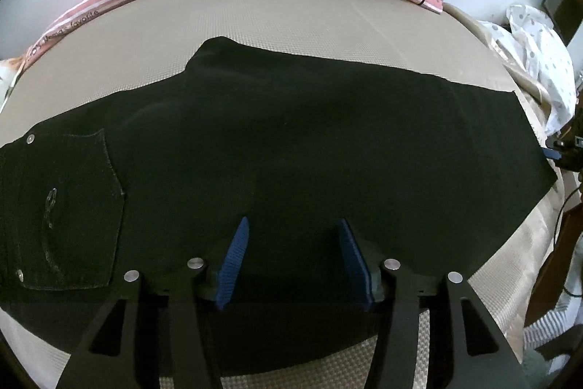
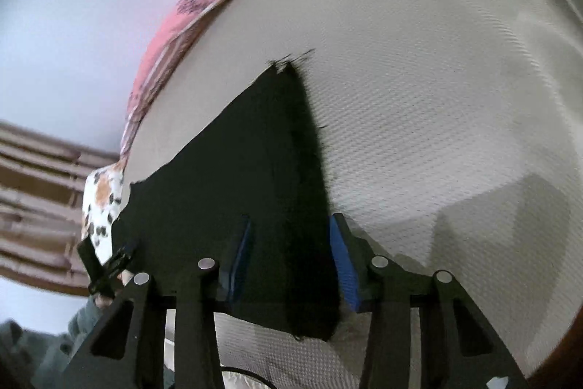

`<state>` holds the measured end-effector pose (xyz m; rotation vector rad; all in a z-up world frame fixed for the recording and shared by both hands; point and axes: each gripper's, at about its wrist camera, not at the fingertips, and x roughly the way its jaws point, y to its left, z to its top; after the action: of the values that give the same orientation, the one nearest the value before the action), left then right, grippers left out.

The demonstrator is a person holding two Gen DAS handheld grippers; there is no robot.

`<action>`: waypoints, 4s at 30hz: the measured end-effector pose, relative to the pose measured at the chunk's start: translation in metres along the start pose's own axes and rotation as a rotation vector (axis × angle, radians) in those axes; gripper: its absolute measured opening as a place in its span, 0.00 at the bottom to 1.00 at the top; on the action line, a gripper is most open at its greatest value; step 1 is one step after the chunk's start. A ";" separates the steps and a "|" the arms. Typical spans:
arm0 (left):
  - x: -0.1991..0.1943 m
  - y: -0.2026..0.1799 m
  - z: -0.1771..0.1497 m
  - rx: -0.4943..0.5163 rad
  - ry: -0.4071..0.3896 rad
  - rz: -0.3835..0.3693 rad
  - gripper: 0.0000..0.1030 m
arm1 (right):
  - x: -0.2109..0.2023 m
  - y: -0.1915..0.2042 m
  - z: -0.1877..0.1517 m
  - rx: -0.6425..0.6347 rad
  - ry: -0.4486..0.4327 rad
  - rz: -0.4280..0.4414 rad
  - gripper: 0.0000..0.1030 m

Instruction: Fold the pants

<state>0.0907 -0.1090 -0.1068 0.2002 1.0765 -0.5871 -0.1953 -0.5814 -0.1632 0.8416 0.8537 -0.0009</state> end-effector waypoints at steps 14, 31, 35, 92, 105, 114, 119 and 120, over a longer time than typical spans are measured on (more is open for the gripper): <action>0.005 -0.009 -0.004 0.032 -0.034 0.014 0.62 | 0.015 0.018 -0.012 0.120 -0.094 0.092 0.08; -0.055 0.067 -0.016 -0.159 -0.157 -0.022 0.62 | 0.104 0.214 -0.005 -0.005 -0.001 0.273 0.08; -0.068 0.087 -0.023 -0.201 -0.179 -0.027 0.62 | 0.156 0.262 -0.008 -0.066 0.085 0.296 0.08; 0.034 0.113 0.003 -0.552 0.195 -0.702 0.40 | 0.175 0.265 -0.073 -0.052 0.083 0.092 0.51; 0.012 0.083 0.003 -0.428 0.082 -0.540 0.03 | 0.180 0.269 -0.078 -0.075 0.100 0.051 0.51; 0.024 0.090 -0.007 -0.445 0.089 -0.511 0.03 | 0.194 0.284 -0.092 -0.232 0.105 -0.096 0.51; 0.019 0.079 0.003 -0.385 0.113 -0.436 0.06 | 0.195 0.291 -0.091 -0.275 0.117 -0.122 0.51; 0.016 0.078 0.006 -0.378 0.119 -0.411 0.09 | 0.194 0.292 -0.088 -0.271 0.114 -0.119 0.51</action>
<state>0.1428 -0.0524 -0.1279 -0.3269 1.3341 -0.7299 -0.0297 -0.2616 -0.1327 0.5396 0.9852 0.0581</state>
